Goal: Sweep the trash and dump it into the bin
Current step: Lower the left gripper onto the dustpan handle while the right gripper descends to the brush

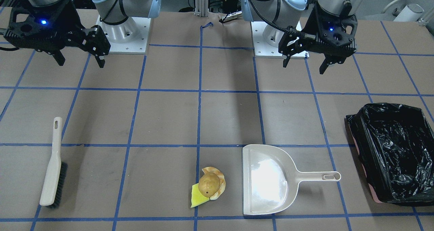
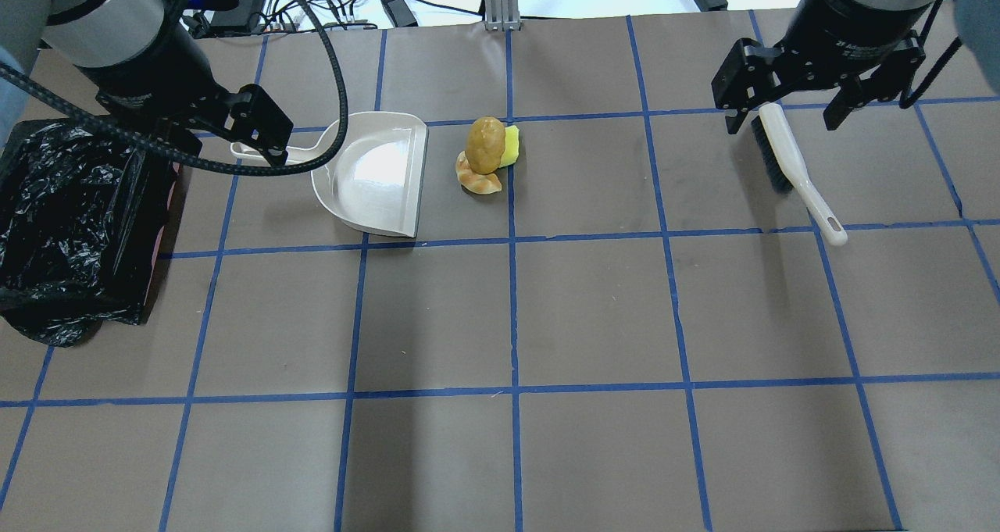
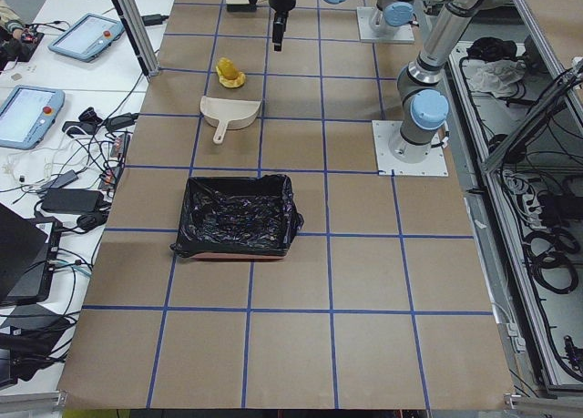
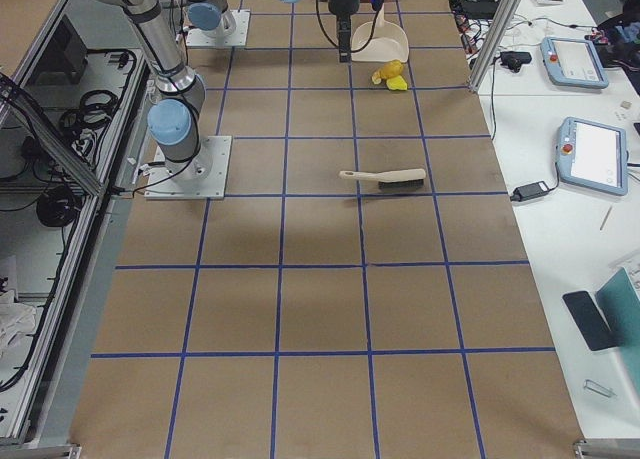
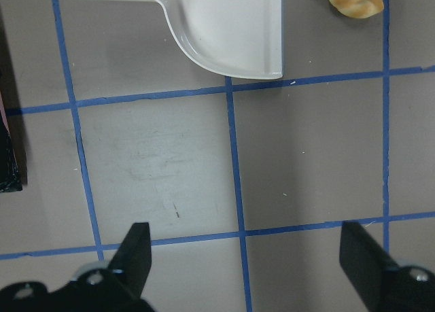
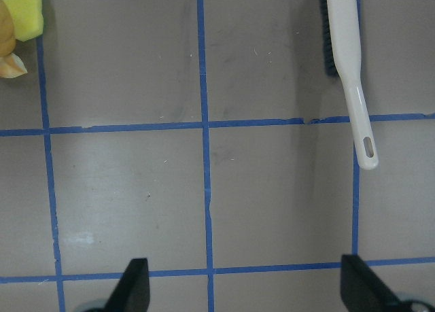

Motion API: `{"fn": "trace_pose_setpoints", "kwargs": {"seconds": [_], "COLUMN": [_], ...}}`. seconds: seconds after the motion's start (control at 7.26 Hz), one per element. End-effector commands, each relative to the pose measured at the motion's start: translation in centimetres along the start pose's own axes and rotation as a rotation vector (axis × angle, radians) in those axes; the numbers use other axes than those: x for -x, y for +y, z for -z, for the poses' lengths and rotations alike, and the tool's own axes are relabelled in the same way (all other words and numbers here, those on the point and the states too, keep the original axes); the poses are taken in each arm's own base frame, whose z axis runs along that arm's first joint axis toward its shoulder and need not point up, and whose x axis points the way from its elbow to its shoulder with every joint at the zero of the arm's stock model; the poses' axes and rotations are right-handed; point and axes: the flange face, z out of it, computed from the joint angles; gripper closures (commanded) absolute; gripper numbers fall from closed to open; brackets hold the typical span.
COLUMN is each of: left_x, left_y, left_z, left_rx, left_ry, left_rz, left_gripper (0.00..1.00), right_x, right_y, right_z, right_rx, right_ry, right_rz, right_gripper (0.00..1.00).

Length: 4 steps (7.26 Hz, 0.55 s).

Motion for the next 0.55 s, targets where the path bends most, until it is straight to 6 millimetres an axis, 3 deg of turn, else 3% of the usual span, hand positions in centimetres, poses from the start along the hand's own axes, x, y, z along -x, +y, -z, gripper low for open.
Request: {"fn": "trace_pose_setpoints", "kwargs": {"seconds": [0.0,0.14,0.41], "left_x": [2.2,3.3,7.6], "left_y": [-2.0,-3.2,-4.5], "left_z": [-2.1,-3.1,-5.6], "left_rx": [-0.018,-0.035,-0.028], "left_ry": [-0.012,-0.026,-0.019], "left_rz": [-0.288,-0.449,-0.727], "left_gripper": [0.00,0.00,0.00], "right_x": [-2.6,-4.5,-10.5], "right_y": [-0.6,-1.2,-2.8], "right_z": [-0.5,-2.1,-6.8], "right_rx": [0.013,0.038,0.076], "right_ry": [0.001,0.001,-0.007], "right_rz": [0.028,0.021,0.018], "right_gripper": [0.00,0.00,0.00]}}
